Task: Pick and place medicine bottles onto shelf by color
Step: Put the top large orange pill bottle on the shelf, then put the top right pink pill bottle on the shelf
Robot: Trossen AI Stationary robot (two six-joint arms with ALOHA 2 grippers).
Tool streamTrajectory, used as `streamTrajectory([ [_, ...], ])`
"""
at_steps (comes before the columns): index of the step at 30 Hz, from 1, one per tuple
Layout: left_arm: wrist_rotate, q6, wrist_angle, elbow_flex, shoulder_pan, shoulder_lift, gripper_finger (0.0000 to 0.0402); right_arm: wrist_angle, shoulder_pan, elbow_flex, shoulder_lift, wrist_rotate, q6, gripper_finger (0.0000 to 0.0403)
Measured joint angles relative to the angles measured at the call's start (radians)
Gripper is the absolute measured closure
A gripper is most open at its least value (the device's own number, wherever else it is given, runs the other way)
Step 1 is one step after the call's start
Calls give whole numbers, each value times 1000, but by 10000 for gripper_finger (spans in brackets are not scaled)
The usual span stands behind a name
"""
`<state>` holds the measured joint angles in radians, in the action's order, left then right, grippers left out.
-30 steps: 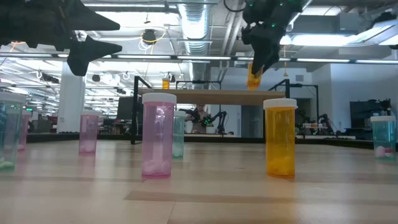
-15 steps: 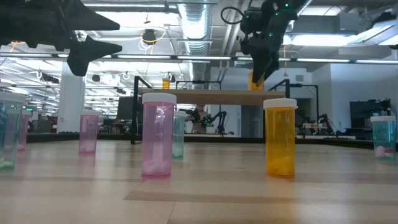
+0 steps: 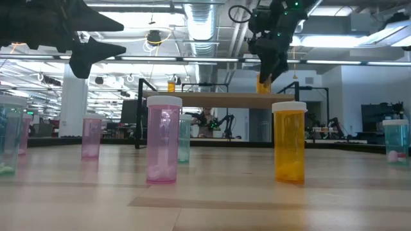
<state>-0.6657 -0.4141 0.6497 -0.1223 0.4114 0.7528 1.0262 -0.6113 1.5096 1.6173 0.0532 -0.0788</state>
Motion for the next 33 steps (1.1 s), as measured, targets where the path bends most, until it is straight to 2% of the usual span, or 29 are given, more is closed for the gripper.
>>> streamTrajectory([
  [13, 12, 0, 0, 0, 0, 0, 173, 139, 5, 153, -1, 0, 8, 132],
  [17, 72, 2, 0, 0, 0, 0, 173, 215, 9, 193, -38, 0, 15, 132],
  [22, 194, 12, -32, -28, 0, 0, 174, 165, 60, 180, -191, 0, 13, 132],
  [25, 245, 33, -178, -124, 0, 0, 183, 71, 121, 125, -302, 1, 38, 132],
  [31, 219, -32, -759, -405, 1, 44, 205, -93, 324, -38, -484, 1, 89, 132],
  [33, 217, -76, -901, -471, 7, 77, 208, -162, 402, -110, -534, -1, 106, 132],
])
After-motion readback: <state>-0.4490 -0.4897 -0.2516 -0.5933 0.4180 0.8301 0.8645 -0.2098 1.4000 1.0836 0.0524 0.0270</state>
